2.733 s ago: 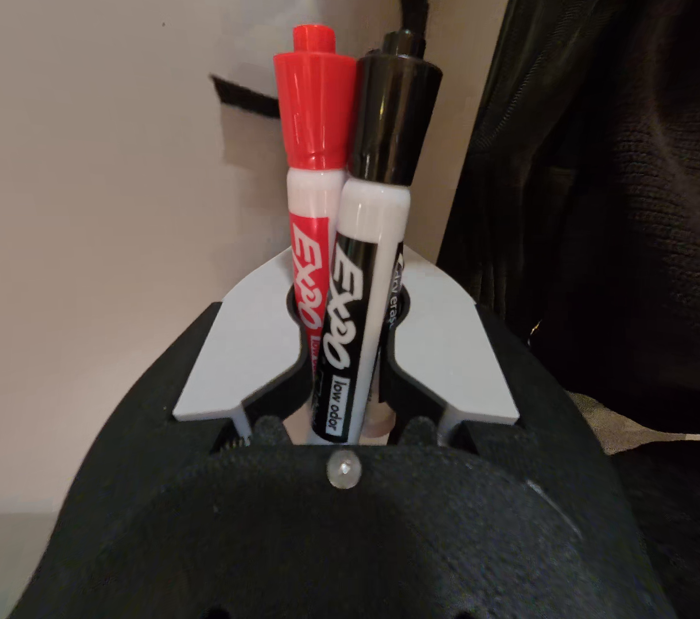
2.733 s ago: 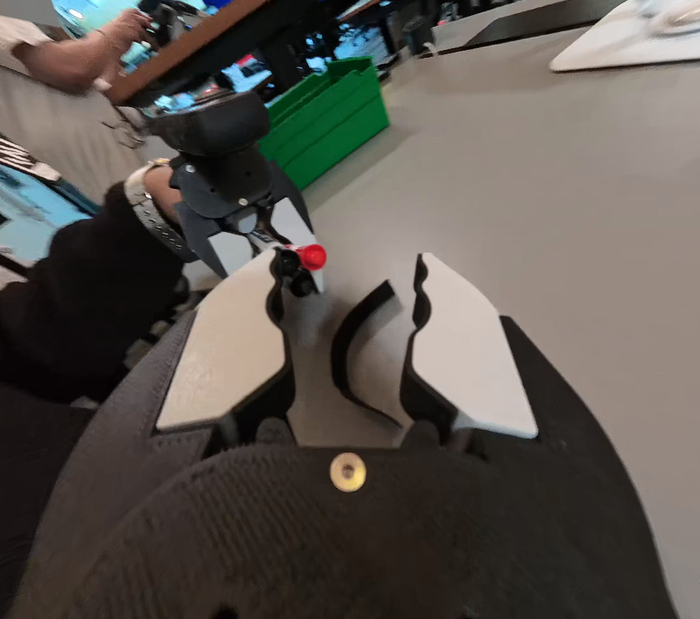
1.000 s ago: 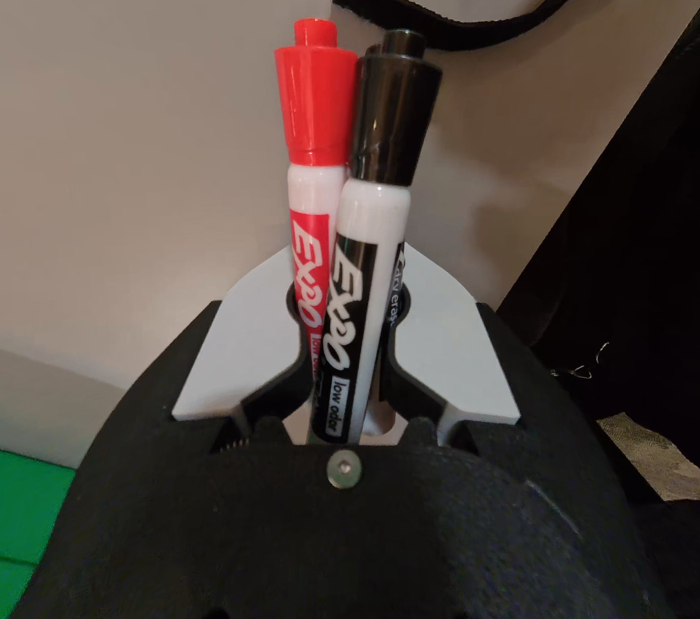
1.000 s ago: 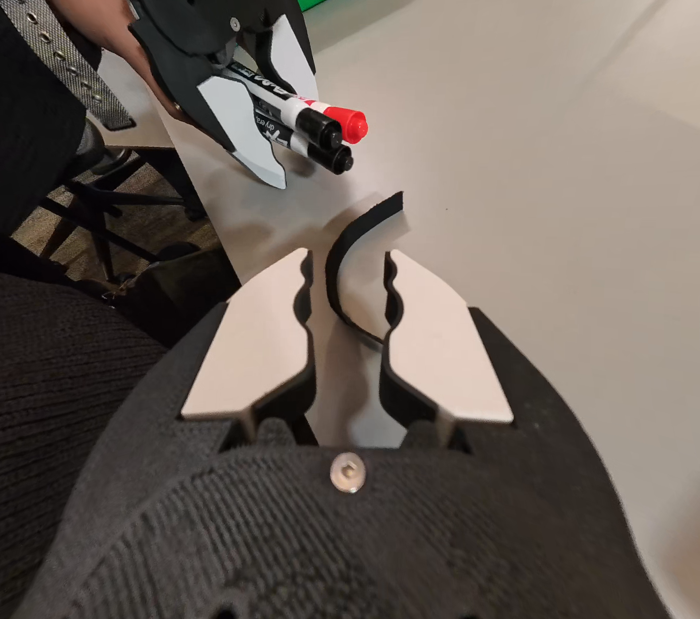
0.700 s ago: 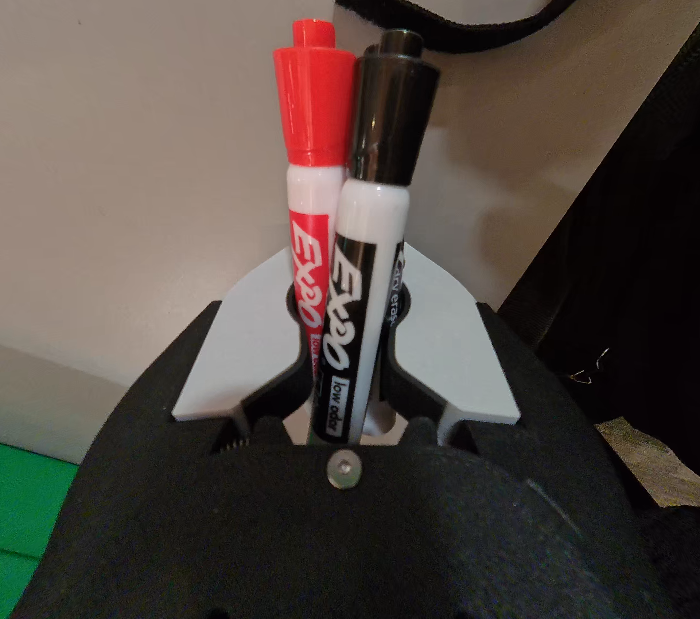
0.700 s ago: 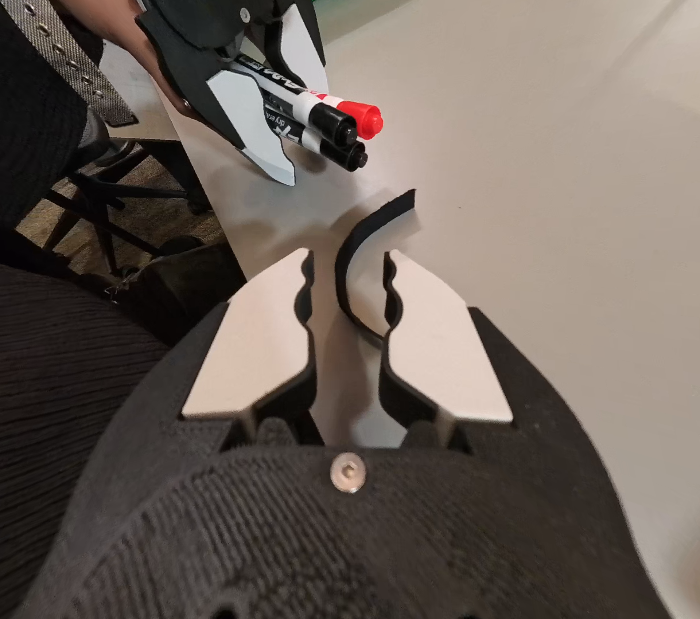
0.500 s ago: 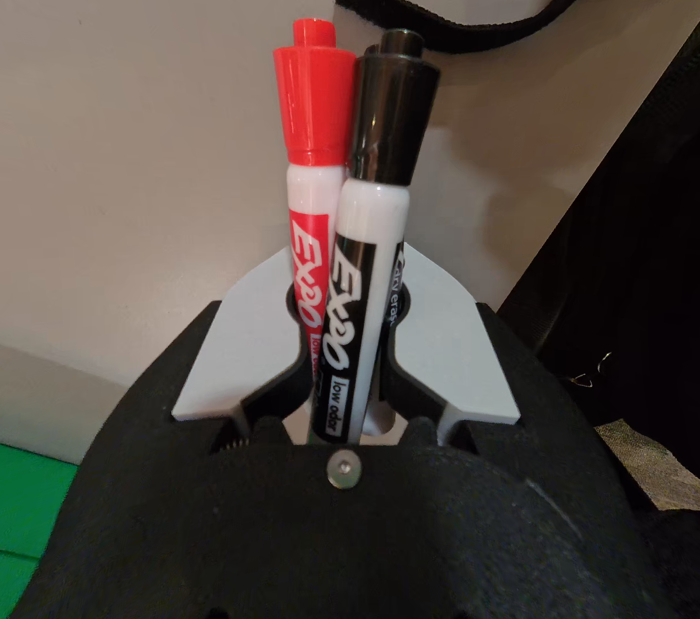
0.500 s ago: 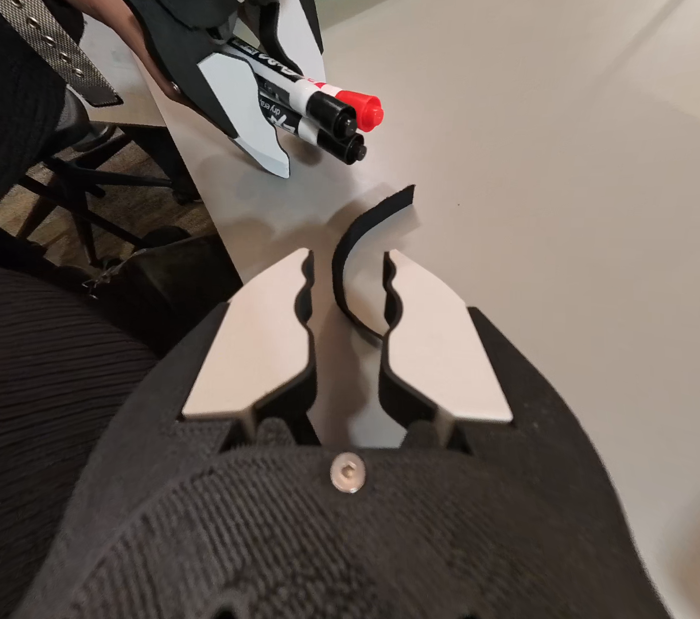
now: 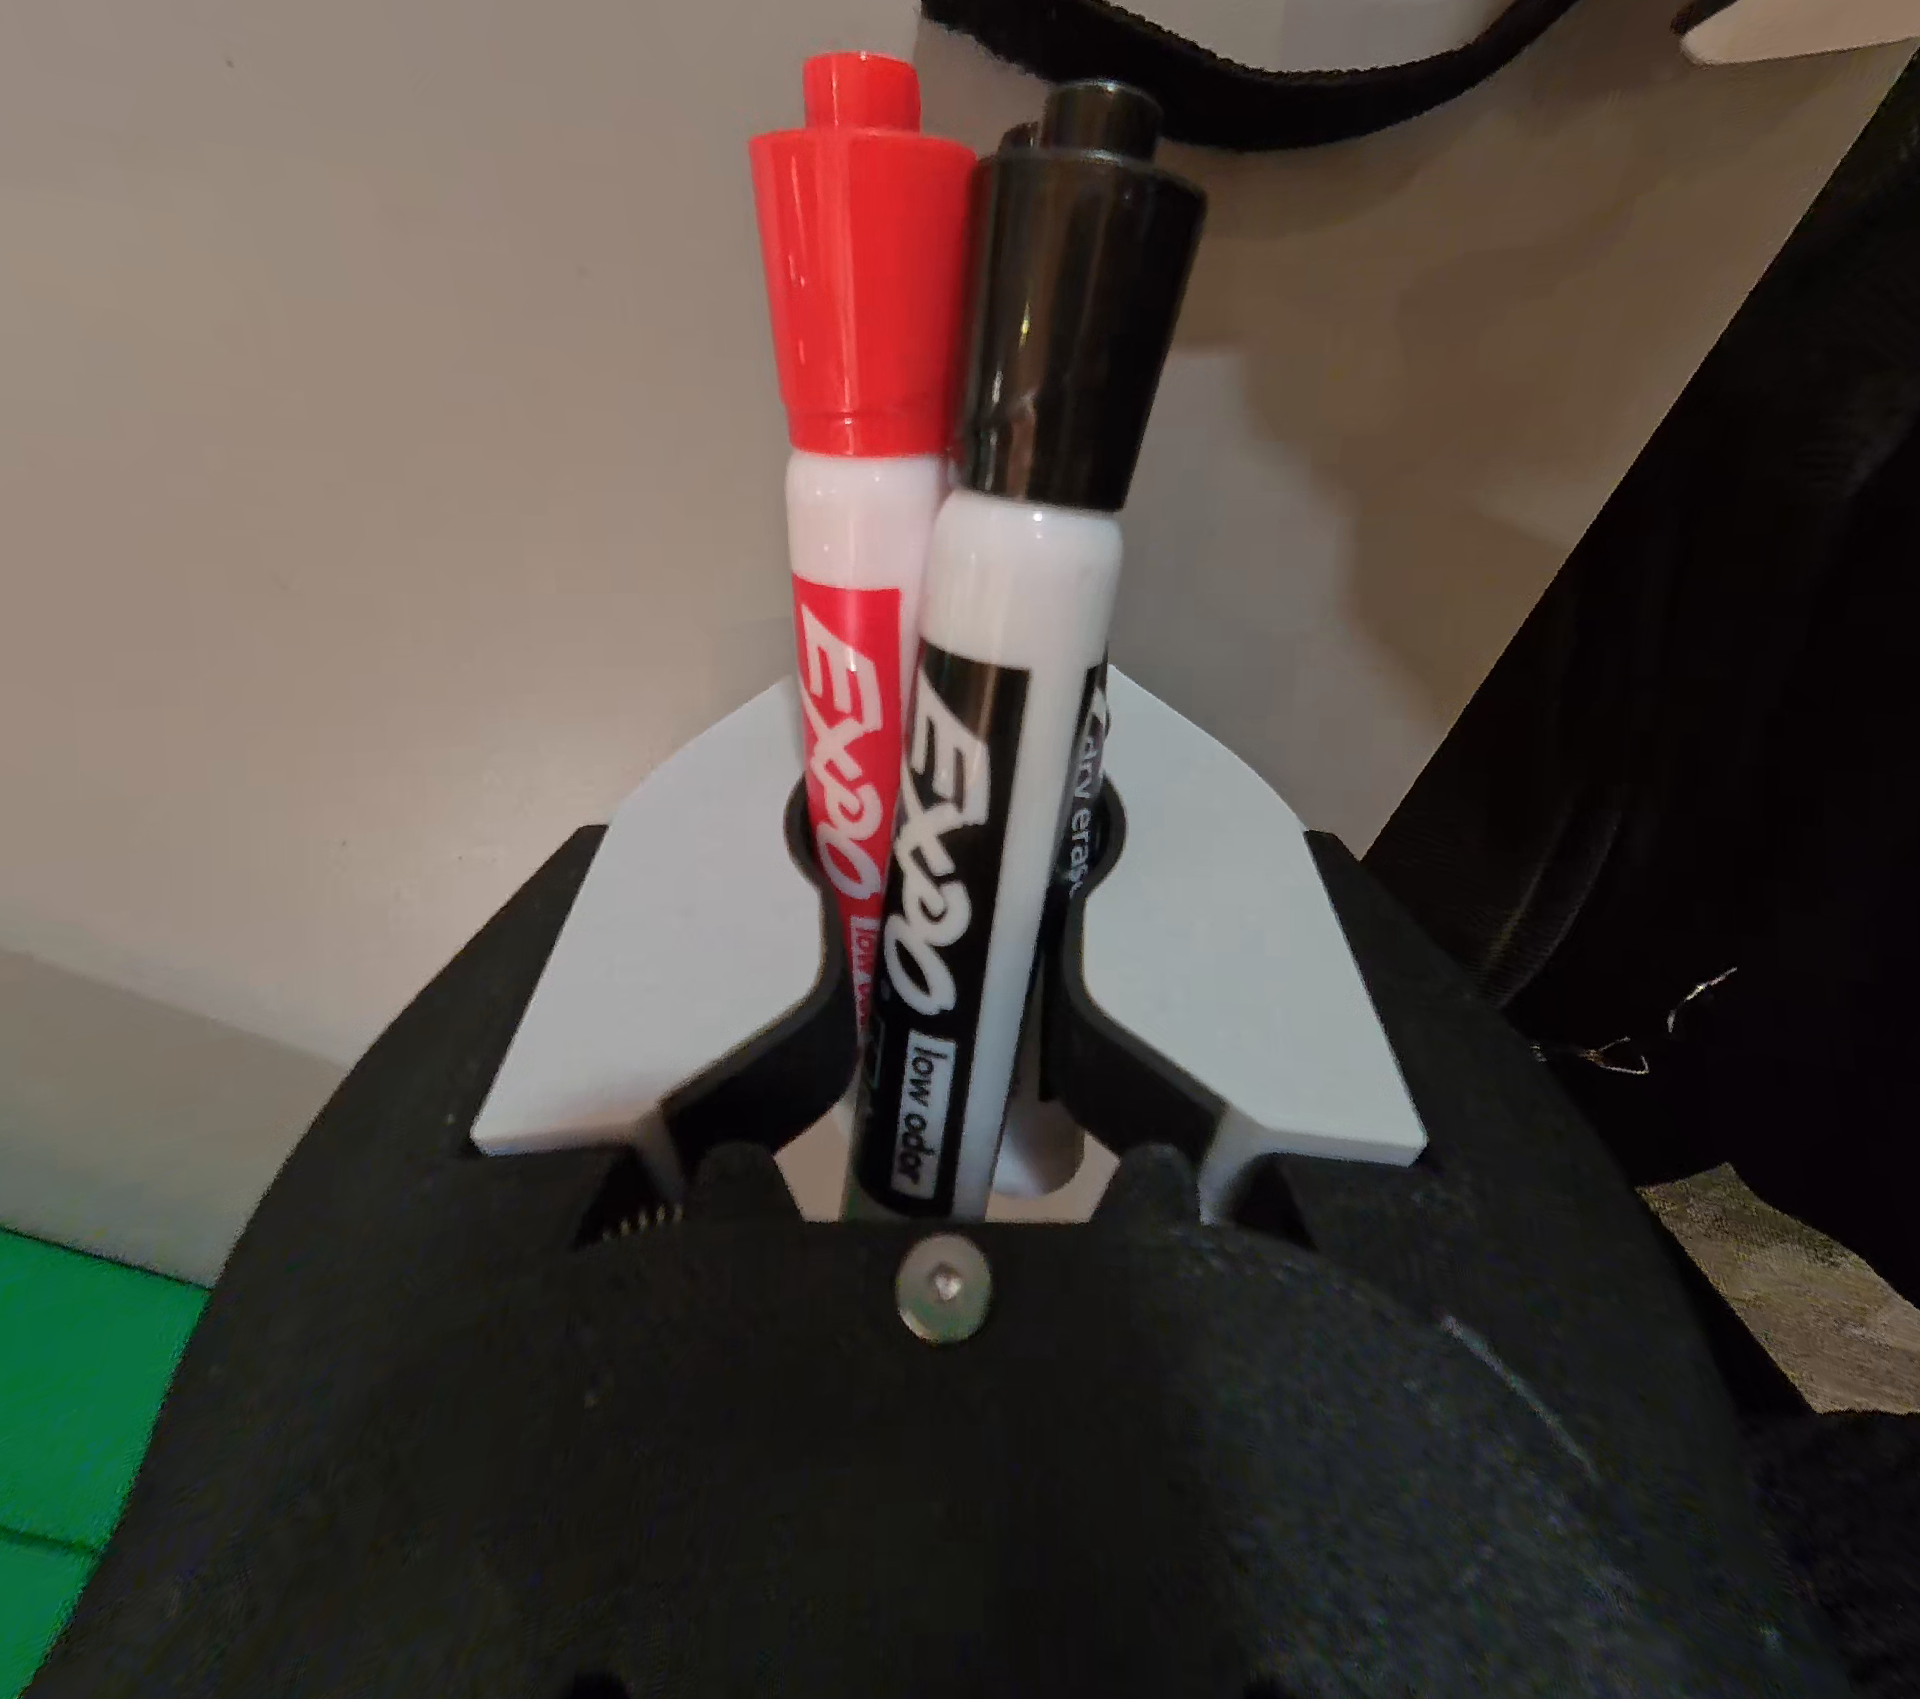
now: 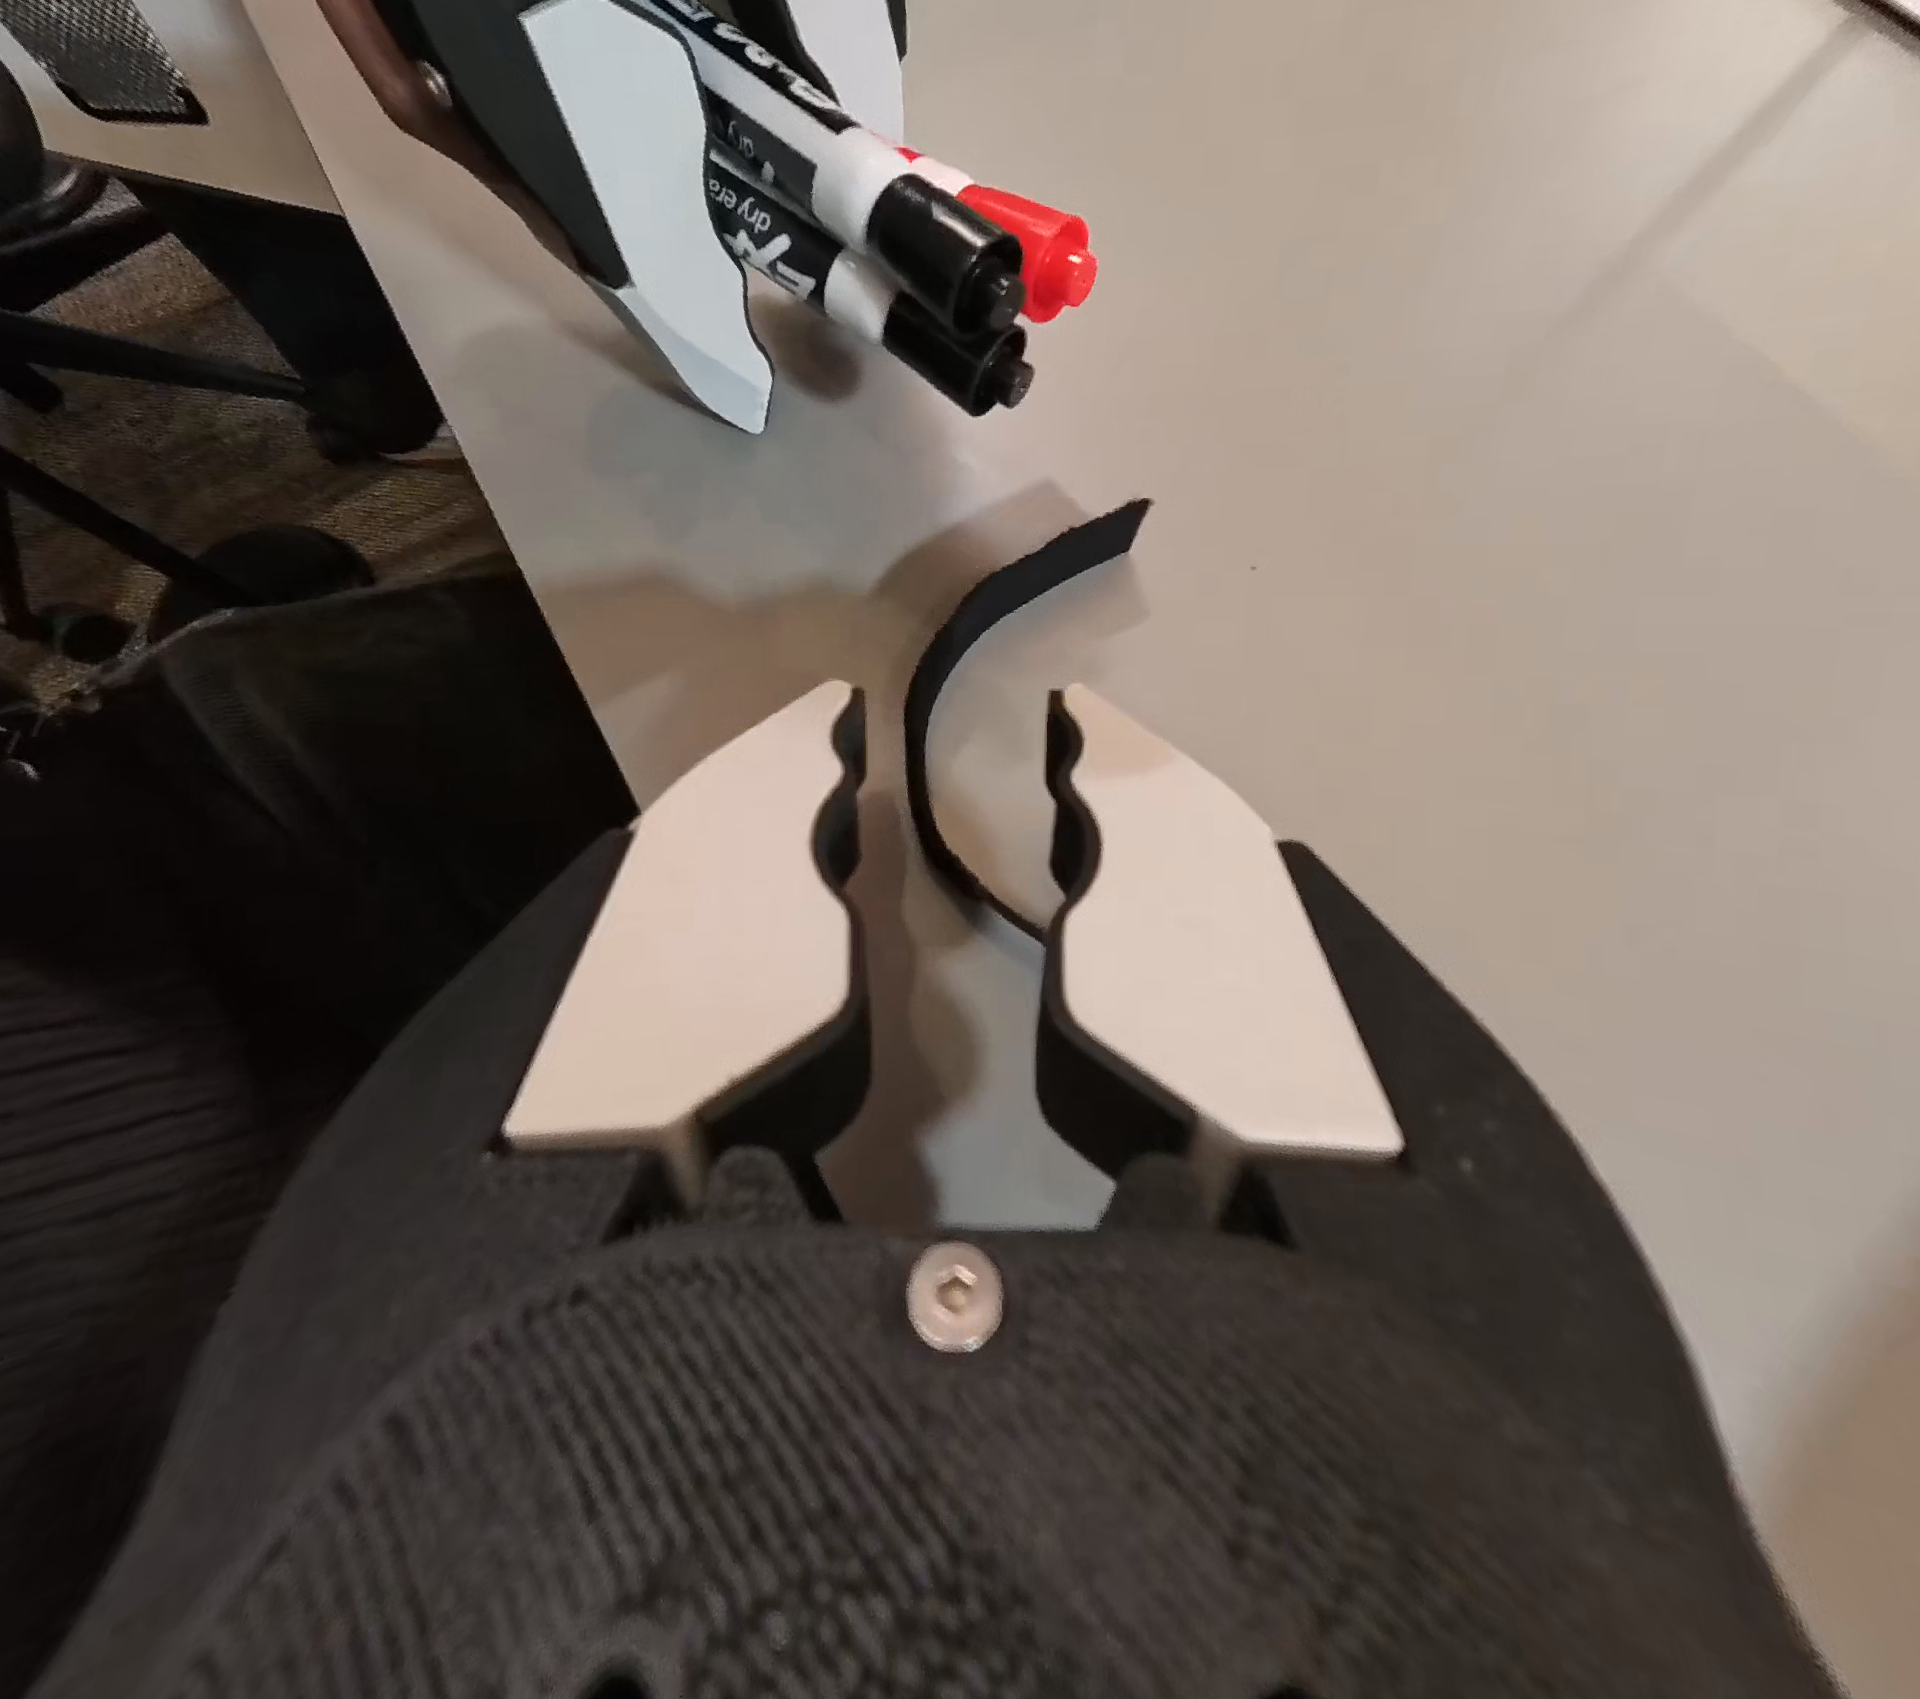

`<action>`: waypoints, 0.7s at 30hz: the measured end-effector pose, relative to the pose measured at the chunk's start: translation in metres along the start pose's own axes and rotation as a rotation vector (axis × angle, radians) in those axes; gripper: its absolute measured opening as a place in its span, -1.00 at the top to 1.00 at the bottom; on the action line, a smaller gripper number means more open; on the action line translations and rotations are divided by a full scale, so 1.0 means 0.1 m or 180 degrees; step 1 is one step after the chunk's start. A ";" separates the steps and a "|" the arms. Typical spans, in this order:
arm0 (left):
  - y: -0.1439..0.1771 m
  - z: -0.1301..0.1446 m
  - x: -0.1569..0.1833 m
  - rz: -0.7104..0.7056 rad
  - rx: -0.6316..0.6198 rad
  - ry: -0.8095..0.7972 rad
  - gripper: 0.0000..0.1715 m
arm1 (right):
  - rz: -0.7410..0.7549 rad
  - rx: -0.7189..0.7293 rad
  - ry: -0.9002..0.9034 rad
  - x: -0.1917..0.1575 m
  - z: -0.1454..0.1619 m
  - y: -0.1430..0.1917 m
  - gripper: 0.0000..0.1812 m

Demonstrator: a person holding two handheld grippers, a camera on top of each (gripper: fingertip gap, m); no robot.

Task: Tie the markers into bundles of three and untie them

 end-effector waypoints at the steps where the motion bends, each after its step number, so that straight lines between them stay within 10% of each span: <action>1: 0.00 0.00 0.00 0.0000 0.0008 0.0004 0.49 | 0.0049 -0.0015 0.0041 0.00 0.00 -0.01 0.63; 21: 0.00 0.01 0.00 0.0004 0.0028 -0.0029 0.49 | 0.0158 0.0059 0.0232 0.10 -0.02 0.00 0.97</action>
Point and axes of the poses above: each gripper's, where its closed fingertips meet, y back along the fingers, z out of its underside, x = y × z across the jaws, the point moved 9 cm from there along y, back along the fingers, and after that the axes turned 2 degrees about -y, right-handed, at the moved point
